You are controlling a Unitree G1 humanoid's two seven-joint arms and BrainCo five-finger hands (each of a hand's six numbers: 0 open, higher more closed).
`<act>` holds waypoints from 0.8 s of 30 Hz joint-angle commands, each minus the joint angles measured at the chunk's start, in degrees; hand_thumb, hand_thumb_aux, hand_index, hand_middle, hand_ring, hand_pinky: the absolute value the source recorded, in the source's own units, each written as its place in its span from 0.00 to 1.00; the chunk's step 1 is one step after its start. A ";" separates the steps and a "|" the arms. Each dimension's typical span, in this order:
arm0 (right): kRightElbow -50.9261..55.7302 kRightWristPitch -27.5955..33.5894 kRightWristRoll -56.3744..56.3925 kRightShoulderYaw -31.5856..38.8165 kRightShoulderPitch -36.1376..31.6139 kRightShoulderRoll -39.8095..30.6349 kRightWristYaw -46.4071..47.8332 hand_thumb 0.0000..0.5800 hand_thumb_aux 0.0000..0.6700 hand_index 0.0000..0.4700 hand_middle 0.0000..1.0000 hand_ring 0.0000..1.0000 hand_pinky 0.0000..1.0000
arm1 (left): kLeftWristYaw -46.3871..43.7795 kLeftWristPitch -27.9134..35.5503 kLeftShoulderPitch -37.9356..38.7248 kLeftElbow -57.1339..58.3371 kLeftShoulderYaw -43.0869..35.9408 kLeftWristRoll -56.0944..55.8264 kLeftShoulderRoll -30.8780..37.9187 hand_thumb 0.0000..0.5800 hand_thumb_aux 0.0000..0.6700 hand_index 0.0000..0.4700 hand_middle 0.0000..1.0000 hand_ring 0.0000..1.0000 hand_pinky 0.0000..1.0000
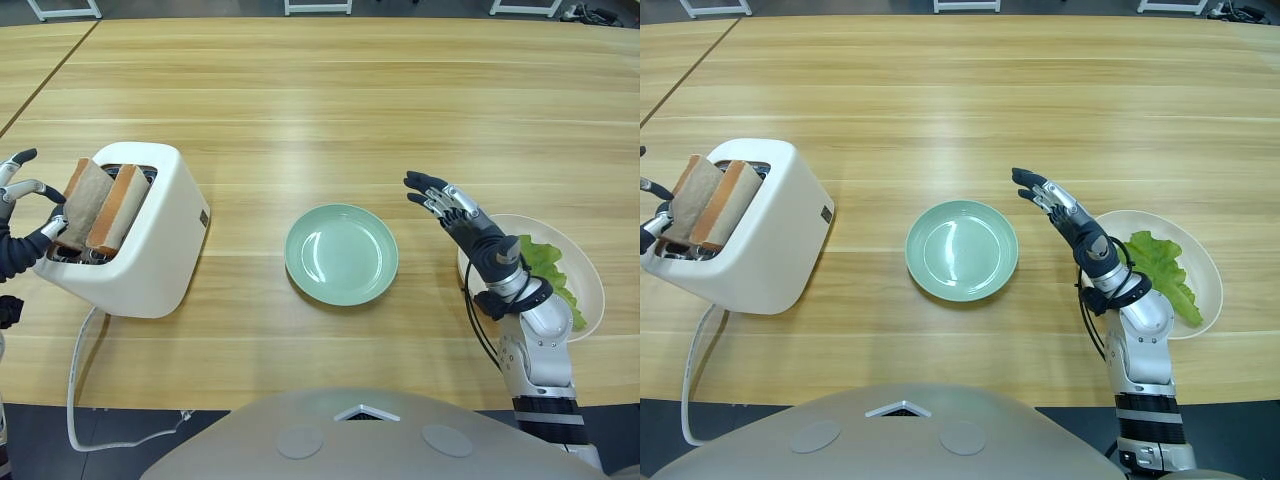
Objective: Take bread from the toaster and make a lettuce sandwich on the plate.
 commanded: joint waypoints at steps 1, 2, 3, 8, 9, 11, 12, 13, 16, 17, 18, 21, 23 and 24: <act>0.30 -0.12 -0.36 0.07 0.04 -0.43 0.17 0.00 0.00 0.00 0.00 0.00 0.00 | -0.44 0.97 0.40 0.86 -1.26 1.13 -0.68 0.76 0.51 0.51 0.00 0.00 0.00; 0.21 -0.12 -0.32 0.01 0.15 -0.46 0.18 0.00 0.00 0.00 0.00 0.00 0.00 | -0.33 1.09 0.41 0.78 -1.27 1.23 -0.65 0.35 0.19 0.19 0.00 0.00 0.00; 0.15 -0.12 -0.28 -0.02 0.23 -0.48 0.19 0.00 0.00 0.00 0.00 0.00 0.00 | -0.17 1.10 0.41 0.69 -1.23 1.30 -0.63 0.19 0.10 0.10 0.00 0.00 0.00; 0.20 -0.21 -0.13 -0.14 0.36 -0.55 0.30 0.00 0.00 0.00 0.00 0.00 0.00 | 0.29 0.62 0.36 -0.57 -0.65 0.85 -0.60 0.00 0.00 0.00 0.00 0.00 0.00; 0.22 -0.27 -0.13 -0.17 0.36 -0.53 0.29 0.00 0.00 0.00 0.00 0.00 0.00 | 0.28 0.63 0.37 -0.76 -0.54 0.78 -0.60 0.00 0.00 0.00 0.00 0.00 0.00; 0.10 -0.20 -0.02 -0.25 0.32 -0.52 0.22 0.00 0.00 0.00 0.00 0.00 0.00 | 0.32 0.69 0.34 -0.92 -0.47 0.78 -0.59 0.00 0.00 0.00 0.00 0.00 0.00; 0.06 -0.18 0.02 -0.27 0.29 -0.51 0.20 0.00 0.00 0.00 0.00 0.00 0.00 | 0.34 0.71 0.32 -0.94 -0.49 0.83 -0.57 0.00 0.00 0.00 0.00 0.00 0.00; 0.03 -0.17 0.03 -0.25 0.27 -0.49 0.18 0.00 0.00 0.00 0.00 0.00 0.00 | 0.40 0.70 0.30 -0.93 -0.49 0.94 -0.53 0.00 0.00 0.00 0.00 0.00 0.00; 0.05 -0.22 0.02 -0.20 0.24 -0.47 0.21 0.00 0.00 0.00 0.00 0.00 0.00 | 0.49 0.74 0.30 -0.84 -0.52 1.19 -0.46 0.00 0.00 0.00 0.00 0.00 0.00; 0.02 -0.21 0.03 -0.19 0.24 -0.46 0.20 0.00 0.00 0.00 0.00 0.00 0.00 | 0.54 0.76 0.31 -0.79 -0.50 1.35 -0.43 0.00 0.00 0.00 0.00 0.00 0.00; -0.01 -0.20 0.02 -0.16 0.24 -0.45 0.19 0.00 0.00 0.00 0.00 0.00 0.00 | 0.69 0.76 0.32 -0.78 -0.45 1.63 -0.40 0.00 0.00 0.00 0.00 0.00 0.00; -0.10 -0.13 0.04 -0.12 0.25 -0.45 0.19 0.00 0.00 0.00 0.00 0.00 0.00 | 1.32 0.45 0.18 -0.84 -0.02 2.31 -0.36 0.00 0.00 0.00 0.00 0.00 0.00; -0.18 -0.10 0.11 -0.16 0.32 -0.48 0.20 0.00 0.00 0.00 0.00 0.00 0.00 | 1.69 0.13 -0.02 -1.08 0.48 2.35 -0.40 0.00 0.00 0.00 0.00 0.00 0.00; -0.25 -0.09 0.15 -0.19 0.38 -0.49 0.21 0.00 0.00 0.00 0.00 0.00 0.00 | 1.90 -0.05 -0.12 -1.26 0.75 2.33 -0.42 0.00 0.00 0.00 0.00 0.00 0.00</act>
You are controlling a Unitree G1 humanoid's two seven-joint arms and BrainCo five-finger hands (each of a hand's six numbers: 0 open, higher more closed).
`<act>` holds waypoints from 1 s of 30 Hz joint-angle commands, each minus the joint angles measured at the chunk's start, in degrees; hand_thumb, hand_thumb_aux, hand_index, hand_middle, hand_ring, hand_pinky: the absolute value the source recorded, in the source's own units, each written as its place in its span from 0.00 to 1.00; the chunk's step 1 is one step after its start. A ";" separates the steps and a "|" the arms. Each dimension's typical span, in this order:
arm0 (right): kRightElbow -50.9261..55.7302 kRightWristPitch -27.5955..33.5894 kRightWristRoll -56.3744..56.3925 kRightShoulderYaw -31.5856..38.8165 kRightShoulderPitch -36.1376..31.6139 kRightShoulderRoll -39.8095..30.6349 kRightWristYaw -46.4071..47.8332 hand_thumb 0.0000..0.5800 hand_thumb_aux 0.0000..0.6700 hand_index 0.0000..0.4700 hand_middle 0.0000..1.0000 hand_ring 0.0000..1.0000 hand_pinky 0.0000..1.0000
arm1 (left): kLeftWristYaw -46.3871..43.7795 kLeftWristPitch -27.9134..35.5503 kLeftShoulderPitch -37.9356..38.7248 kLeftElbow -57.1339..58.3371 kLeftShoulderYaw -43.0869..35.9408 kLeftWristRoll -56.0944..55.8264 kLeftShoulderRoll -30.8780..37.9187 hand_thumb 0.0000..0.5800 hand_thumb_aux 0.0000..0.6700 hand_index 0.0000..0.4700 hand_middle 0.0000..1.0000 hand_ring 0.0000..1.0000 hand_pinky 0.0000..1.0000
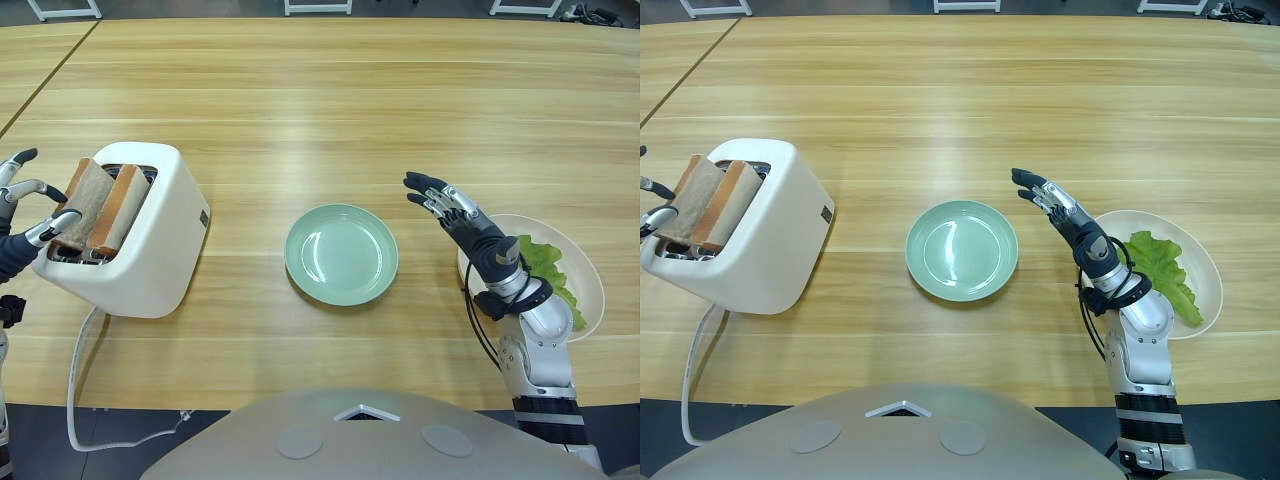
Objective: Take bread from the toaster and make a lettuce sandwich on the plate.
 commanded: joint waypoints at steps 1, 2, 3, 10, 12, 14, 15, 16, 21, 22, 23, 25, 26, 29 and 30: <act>-0.32 0.10 0.17 -0.18 0.36 -0.51 0.17 0.00 0.00 0.00 0.00 0.00 0.00 | 0.63 -0.34 -0.35 -0.59 1.05 0.43 -0.40 0.00 0.00 0.00 0.00 0.00 0.00; -0.37 0.13 0.18 -0.18 0.37 -0.51 0.16 0.00 0.00 0.00 0.00 0.00 0.00 | 0.74 -0.49 -0.39 -0.64 1.15 0.41 -0.40 0.00 0.00 0.00 0.00 0.00 0.00; -0.40 0.16 0.17 -0.17 0.37 -0.51 0.14 0.00 0.00 0.00 0.00 0.00 0.00 | 0.88 -0.62 -0.42 -0.70 1.23 0.39 -0.41 0.00 0.00 0.00 0.00 0.00 0.00; -0.67 0.25 0.17 -0.23 0.52 -0.56 0.05 0.00 0.00 0.00 0.00 0.00 0.00 | 0.53 -0.26 -0.30 -0.49 0.70 0.89 -0.09 0.00 0.00 0.00 0.00 0.00 0.00; -0.70 0.26 0.18 -0.25 0.55 -0.57 0.04 0.00 0.00 0.00 0.00 0.00 0.00 | 0.08 -0.04 -0.03 -0.20 -0.33 1.34 -0.15 0.00 0.00 0.00 0.00 0.00 0.00; -0.76 0.28 0.16 -0.26 0.56 -0.57 0.01 0.00 0.00 0.00 0.00 0.00 0.00 | -0.50 0.37 0.37 -0.12 -1.35 1.81 -0.21 0.00 0.00 0.00 0.00 0.00 0.00; -0.79 0.29 0.15 -0.25 0.57 -0.56 -0.01 0.00 0.00 0.00 0.00 0.00 0.00 | -0.79 0.67 0.56 0.00 -1.75 1.99 -0.17 0.00 0.00 0.00 0.00 0.00 0.00; -0.82 0.30 0.13 -0.24 0.58 -0.56 -0.03 0.00 0.00 0.00 0.00 0.00 0.00 | -0.97 0.90 0.70 0.17 -2.05 2.11 -0.14 0.00 0.00 0.00 0.00 0.00 0.00; -0.85 0.28 0.09 -0.22 0.60 -0.55 -0.04 0.00 0.00 0.00 0.00 0.00 0.00 | -1.97 2.07 1.24 0.69 -3.07 2.77 -0.08 0.01 0.00 0.00 0.00 0.00 0.00; -0.84 0.26 0.08 -0.23 0.60 -0.55 -0.04 0.00 0.00 0.00 0.00 0.00 0.00 | -2.22 2.34 1.38 0.79 -3.31 2.95 -0.09 0.03 0.02 0.02 0.00 0.00 0.00; -0.84 0.25 0.08 -0.23 0.60 -0.55 -0.03 0.00 0.00 0.00 0.00 0.00 0.00 | -2.37 2.54 1.49 0.89 -3.47 3.07 -0.10 0.07 0.04 0.04 0.00 0.00 0.00; -1.00 0.30 0.08 -0.27 0.66 -0.59 -0.08 0.00 0.00 0.00 0.00 0.00 0.00 | -2.53 2.95 1.57 0.98 -3.56 3.18 -0.01 0.13 0.07 0.07 0.00 0.00 0.00; -1.11 0.34 0.08 -0.30 0.71 -0.60 -0.11 0.00 0.00 0.00 0.00 0.00 0.00 | -2.53 3.08 1.55 1.00 -3.42 3.14 0.08 0.11 0.05 0.05 0.00 0.00 0.00; -1.36 0.38 0.10 -0.43 0.93 -0.62 -0.21 0.00 0.00 0.00 0.00 0.00 0.00 | -2.48 3.43 1.31 1.06 -2.95 2.87 0.37 0.19 0.10 0.10 0.00 0.00 0.00; -1.43 0.38 0.09 -0.49 1.02 -0.62 -0.24 0.00 0.00 0.00 0.00 0.00 0.00 | -2.45 3.55 1.18 1.09 -2.91 2.85 0.45 0.20 0.11 0.11 0.00 0.00 0.00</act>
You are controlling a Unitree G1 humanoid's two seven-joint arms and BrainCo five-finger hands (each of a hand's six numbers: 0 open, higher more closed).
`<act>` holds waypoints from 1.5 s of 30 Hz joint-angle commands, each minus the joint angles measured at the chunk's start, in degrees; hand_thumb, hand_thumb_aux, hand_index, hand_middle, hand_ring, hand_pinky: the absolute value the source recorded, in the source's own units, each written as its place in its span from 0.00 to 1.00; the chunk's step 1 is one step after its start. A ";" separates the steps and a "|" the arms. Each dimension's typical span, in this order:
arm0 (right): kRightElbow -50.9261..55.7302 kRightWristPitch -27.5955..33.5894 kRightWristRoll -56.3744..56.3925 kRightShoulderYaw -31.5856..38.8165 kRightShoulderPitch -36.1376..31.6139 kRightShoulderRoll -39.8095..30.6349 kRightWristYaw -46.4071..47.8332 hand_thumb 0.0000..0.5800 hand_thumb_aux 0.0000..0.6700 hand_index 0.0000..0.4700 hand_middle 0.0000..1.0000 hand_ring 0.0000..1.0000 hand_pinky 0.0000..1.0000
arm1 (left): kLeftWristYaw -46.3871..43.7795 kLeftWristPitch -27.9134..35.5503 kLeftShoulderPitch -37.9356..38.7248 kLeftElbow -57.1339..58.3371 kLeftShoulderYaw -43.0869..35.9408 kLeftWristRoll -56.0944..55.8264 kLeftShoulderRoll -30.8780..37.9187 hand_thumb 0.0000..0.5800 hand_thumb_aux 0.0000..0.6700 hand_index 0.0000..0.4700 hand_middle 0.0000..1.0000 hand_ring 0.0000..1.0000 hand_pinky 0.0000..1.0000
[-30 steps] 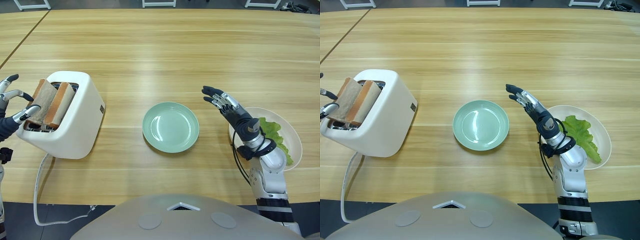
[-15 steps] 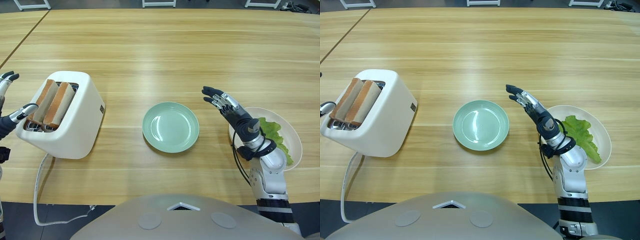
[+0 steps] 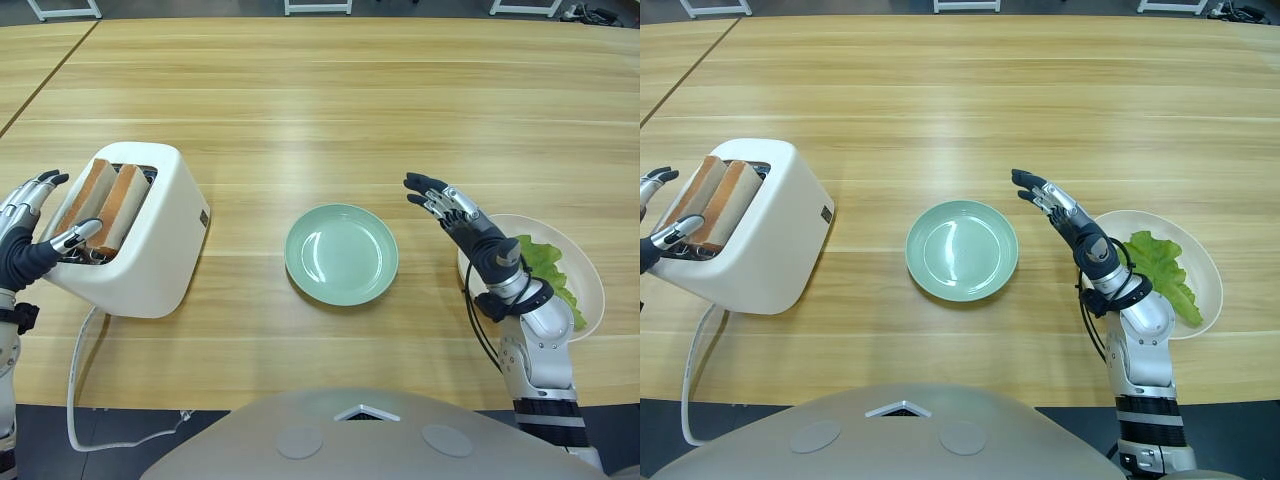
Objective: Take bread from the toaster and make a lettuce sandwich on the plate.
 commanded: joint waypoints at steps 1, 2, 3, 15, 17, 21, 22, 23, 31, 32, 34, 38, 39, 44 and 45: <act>-0.69 0.37 0.08 -0.50 0.55 -0.61 -0.23 0.00 0.00 0.00 0.00 0.00 0.00 | -0.47 0.81 -0.32 0.41 0.19 0.47 0.48 0.21 0.11 0.11 0.00 0.00 0.00; -0.74 0.38 0.07 -0.52 0.58 -0.61 -0.25 0.00 0.00 0.00 0.00 0.00 0.00 | -0.42 0.93 -0.39 0.44 0.26 0.48 0.53 0.24 0.13 0.13 0.00 0.00 0.00; -0.78 0.38 0.06 -0.52 0.60 -0.60 -0.26 0.00 0.00 0.00 0.00 0.00 0.00 | -0.39 1.03 -0.42 0.48 0.37 0.45 0.58 0.24 0.13 0.13 0.00 0.00 0.00; -1.21 0.42 -0.08 -0.57 0.83 -0.62 -0.49 0.00 0.00 0.00 0.00 0.00 0.00 | -0.50 1.45 -1.16 1.11 1.89 -0.23 1.24 0.32 0.18 0.18 0.00 0.00 0.00; -1.27 0.46 -0.06 -0.60 0.85 -0.63 -0.51 0.00 0.00 0.00 0.00 0.00 0.00 | -0.58 1.50 -1.18 1.28 1.90 -0.15 1.29 0.62 0.38 0.38 0.00 0.00 0.00; -1.33 0.49 -0.04 -0.60 0.86 -0.66 -0.51 0.00 0.00 0.00 0.00 0.00 0.00 | -0.99 1.44 -0.94 1.46 1.09 0.34 1.19 0.79 0.54 0.54 0.00 0.00 0.00; -1.41 0.52 0.01 -0.63 0.89 -0.70 -0.51 0.00 0.00 0.00 0.00 0.00 0.00 | -1.12 1.46 -0.86 1.38 1.07 0.34 1.18 0.79 0.55 0.55 0.00 0.00 0.00; -1.45 0.52 0.04 -0.65 0.93 -0.73 -0.49 0.00 0.00 0.00 0.00 0.00 0.00 | -1.22 1.45 -0.80 1.32 1.07 0.30 1.20 0.79 0.55 0.55 0.00 0.00 0.00; -1.57 0.51 -0.04 -0.58 0.98 -0.80 -0.55 0.00 0.00 0.00 0.00 0.00 0.00 | -1.81 0.88 -1.00 0.63 0.56 -0.64 0.67 0.66 0.42 0.42 0.00 0.00 0.00; -1.57 0.49 -0.06 -0.58 0.99 -0.81 -0.55 0.00 0.00 0.00 0.00 0.00 0.00 | -1.82 0.82 -1.06 0.49 0.50 -0.72 0.58 0.67 0.42 0.42 0.00 0.00 0.00; -1.55 0.43 -0.12 -0.57 1.00 -0.81 -0.55 0.00 0.00 0.00 0.00 0.00 0.00 | -1.63 0.69 -1.27 0.07 0.59 -0.89 0.35 0.76 0.51 0.51 0.00 0.00 0.00; -1.87 0.48 -0.19 -0.62 1.19 -0.86 -0.65 0.00 0.00 0.00 0.00 0.00 0.00 | -1.66 0.70 -1.42 -0.24 0.77 -1.15 0.32 0.97 0.83 0.83 0.00 0.00 0.00; -1.91 0.49 -0.20 -0.62 1.21 -0.87 -0.67 0.00 0.00 0.00 0.00 0.00 0.00 | -1.72 0.68 -1.44 -0.22 0.73 -1.17 0.33 0.99 0.89 0.89 0.00 0.00 0.00; -1.89 0.42 -0.26 -0.58 1.23 -0.91 -0.71 0.00 0.00 0.00 0.00 0.00 0.00 | -1.17 0.25 -1.82 -0.82 1.20 -1.38 0.13 1.00 1.00 1.00 0.00 0.00 0.00; -1.88 0.41 -0.28 -0.57 1.23 -0.92 -0.73 0.00 0.00 0.00 0.00 0.00 0.00 | -0.91 0.07 -1.97 -1.03 1.40 -1.46 0.04 1.00 1.00 1.00 0.00 0.00 0.00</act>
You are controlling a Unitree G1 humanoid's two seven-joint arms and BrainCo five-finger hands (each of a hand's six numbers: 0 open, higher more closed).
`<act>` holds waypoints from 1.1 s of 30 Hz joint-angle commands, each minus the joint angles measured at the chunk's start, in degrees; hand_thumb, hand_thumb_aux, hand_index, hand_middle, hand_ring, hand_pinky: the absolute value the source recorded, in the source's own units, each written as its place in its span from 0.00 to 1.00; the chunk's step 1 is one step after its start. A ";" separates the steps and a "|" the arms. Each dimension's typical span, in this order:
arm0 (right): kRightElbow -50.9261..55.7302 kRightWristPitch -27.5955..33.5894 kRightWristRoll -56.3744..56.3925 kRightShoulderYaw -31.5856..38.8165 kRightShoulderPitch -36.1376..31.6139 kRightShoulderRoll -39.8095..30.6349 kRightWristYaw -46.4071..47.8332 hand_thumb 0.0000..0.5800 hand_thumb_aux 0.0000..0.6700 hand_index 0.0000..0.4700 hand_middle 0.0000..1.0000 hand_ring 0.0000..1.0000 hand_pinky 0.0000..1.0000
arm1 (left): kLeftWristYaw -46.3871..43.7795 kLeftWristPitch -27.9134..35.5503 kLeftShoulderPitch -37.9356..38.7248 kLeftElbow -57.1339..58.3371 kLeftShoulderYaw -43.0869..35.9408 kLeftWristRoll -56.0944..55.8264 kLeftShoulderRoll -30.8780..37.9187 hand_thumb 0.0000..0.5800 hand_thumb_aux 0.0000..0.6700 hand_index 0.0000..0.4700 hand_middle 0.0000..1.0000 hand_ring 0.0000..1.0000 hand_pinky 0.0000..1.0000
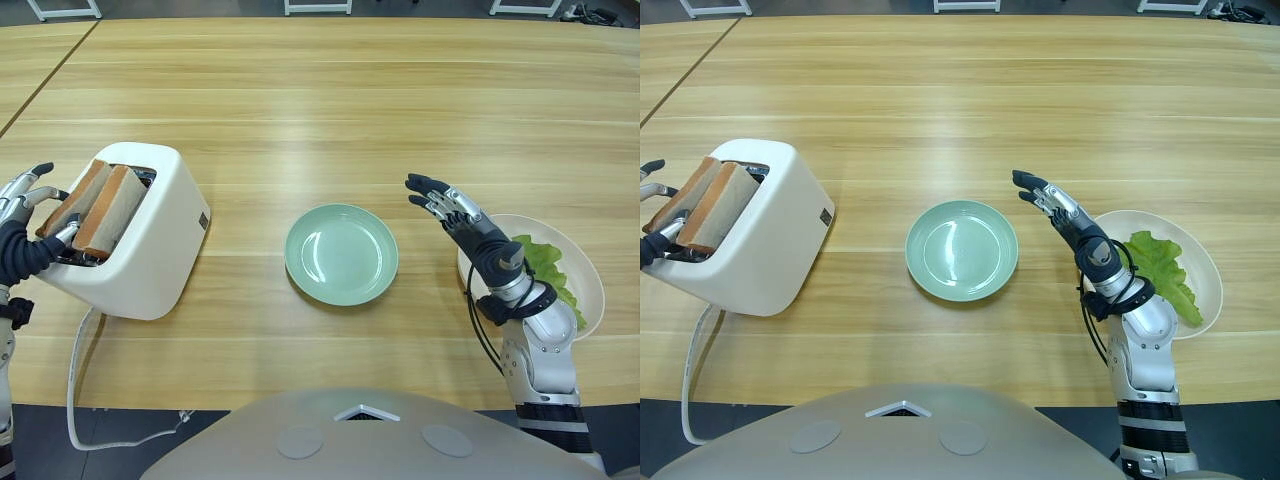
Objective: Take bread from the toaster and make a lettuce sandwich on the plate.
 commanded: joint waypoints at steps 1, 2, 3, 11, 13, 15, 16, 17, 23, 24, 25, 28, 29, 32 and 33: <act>-0.39 0.37 -0.27 -0.44 0.03 -0.66 -0.24 0.00 0.00 0.00 0.00 0.00 0.00 | 0.57 -0.55 -0.82 -1.02 0.61 -0.90 -0.46 1.00 1.00 1.00 0.00 0.00 0.00; -0.40 0.37 -0.28 -0.44 0.03 -0.67 -0.25 0.00 0.00 0.00 0.00 0.00 0.00 | 0.85 -0.85 -1.02 -1.29 0.77 -1.03 -0.57 1.00 1.00 1.00 0.00 0.00 0.00; -0.41 0.36 -0.29 -0.43 0.03 -0.67 -0.26 0.00 0.00 0.00 0.00 0.00 0.00 | 1.17 -1.24 -1.25 -1.64 0.94 -1.23 -0.73 1.00 1.00 1.00 0.00 0.00 0.00; -0.33 0.36 -0.66 -0.14 -0.31 -0.61 -0.39 0.00 0.00 0.00 0.00 0.00 0.00 | 3.80 -3.92 -3.55 -8.34 4.27 -5.98 -3.19 1.00 1.00 1.00 0.00 0.00 0.00; -0.16 0.27 -0.89 -0.03 -0.43 -0.50 -0.50 0.00 0.00 0.00 0.00 0.00 0.00 | 3.92 -4.15 -4.82 -11.31 5.67 -9.48 -3.85 1.00 1.00 1.00 0.00 0.00 0.00; 0.59 0.28 -1.94 0.01 -1.06 -0.42 -1.05 0.00 0.00 0.00 0.00 0.00 0.00 | 4.23 -4.09 -6.38 -14.92 6.32 -12.36 -4.50 1.00 1.00 1.00 0.00 0.00 0.00; 1.27 0.27 -2.66 -0.03 -1.58 -0.40 -1.48 0.00 0.00 0.00 0.00 0.00 0.00 | 4.24 -3.72 -7.05 -16.81 6.02 -13.25 -4.96 1.00 1.00 1.00 0.00 0.00 0.00; 1.92 0.29 -3.02 -0.05 -2.09 -0.40 -1.75 0.00 0.00 0.00 0.00 0.00 0.00 | 4.17 -3.09 -7.78 -18.75 5.11 -13.45 -5.40 1.00 1.00 1.00 0.00 0.00 0.00; 4.56 -0.27 -4.12 -0.45 -4.26 -0.13 -3.21 0.00 0.00 0.00 0.00 0.00 0.00 | 3.09 1.44 -15.01 -24.15 -8.77 -9.10 -7.24 1.00 1.00 1.00 0.00 0.00 0.00; 4.98 -0.44 -4.36 -0.49 -4.75 -0.12 -3.47 0.00 0.00 0.00 0.00 0.00 0.00 | 3.01 1.92 -16.54 -24.54 -12.26 -7.64 -8.07 1.00 1.00 1.00 0.00 0.00 0.00; 5.26 -0.69 -4.70 -0.61 -5.18 -0.16 -3.80 0.00 0.00 0.00 0.00 0.00 0.00 | 2.88 2.29 -18.03 -24.95 -16.22 -5.42 -8.91 1.00 1.00 1.00 0.00 0.00 0.00; 6.38 -0.64 -6.10 -1.90 -7.67 -0.86 -5.50 0.00 0.00 0.00 0.00 0.00 0.00 | 2.86 1.76 -22.26 -23.14 -30.53 4.00 -13.03 1.00 1.00 1.00 0.00 0.00 0.00; 6.87 -0.12 -7.39 -2.61 -8.43 -1.55 -6.43 0.00 0.00 0.00 0.00 0.00 0.00 | 3.18 1.14 -23.52 -21.35 -34.69 7.50 -14.35 1.00 1.00 1.00 0.00 0.00 0.00; 8.42 0.98 -11.81 -4.57 -8.99 -5.57 -7.07 0.00 0.00 0.00 0.00 0.00 0.00 | 6.21 -2.06 -25.85 -14.25 -44.10 18.26 -16.88 1.00 1.00 1.00 0.00 0.00 0.00; 8.45 0.80 -12.84 -5.22 -8.84 -7.12 -6.72 0.00 0.00 0.00 0.00 0.00 0.00 | 7.38 -3.08 -26.19 -11.78 -46.81 21.74 -17.39 1.00 1.00 1.00 0.00 0.00 0.00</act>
